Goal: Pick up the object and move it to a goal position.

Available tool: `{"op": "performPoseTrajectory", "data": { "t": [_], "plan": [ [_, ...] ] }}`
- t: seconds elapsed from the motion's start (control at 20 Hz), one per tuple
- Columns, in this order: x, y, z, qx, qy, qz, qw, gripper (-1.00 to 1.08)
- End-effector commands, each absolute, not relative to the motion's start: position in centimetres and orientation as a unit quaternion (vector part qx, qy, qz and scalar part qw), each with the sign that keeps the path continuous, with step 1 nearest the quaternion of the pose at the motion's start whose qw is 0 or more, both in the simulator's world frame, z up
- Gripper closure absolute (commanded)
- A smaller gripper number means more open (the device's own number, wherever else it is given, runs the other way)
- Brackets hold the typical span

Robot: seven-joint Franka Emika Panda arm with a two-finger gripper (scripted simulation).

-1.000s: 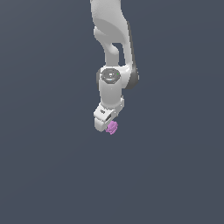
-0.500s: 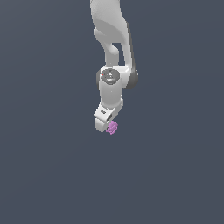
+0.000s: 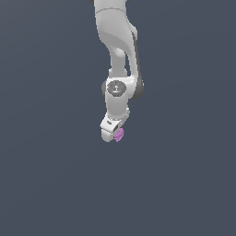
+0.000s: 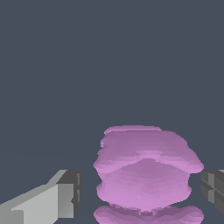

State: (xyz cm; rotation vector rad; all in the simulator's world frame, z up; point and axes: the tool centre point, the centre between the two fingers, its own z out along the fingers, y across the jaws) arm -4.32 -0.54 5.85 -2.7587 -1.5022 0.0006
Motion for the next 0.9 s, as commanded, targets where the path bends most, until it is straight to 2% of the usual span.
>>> {"op": "performPoseTrajectory", "data": {
  "t": [0.0, 0.25, 0.3, 0.85],
  "plan": [
    [-4.33, -0.55, 4.84, -0.878, -0.479, 0.000, 0.000, -0.92],
    [-4.25, -0.55, 4.16, -0.878, -0.479, 0.000, 0.000, -0.92],
    [-4.25, -0.55, 4.16, -0.878, -0.479, 0.000, 0.000, 1.08],
    [-4.21, -0.59, 4.27, -0.878, -0.479, 0.000, -0.001, 1.08]
  ]
}}
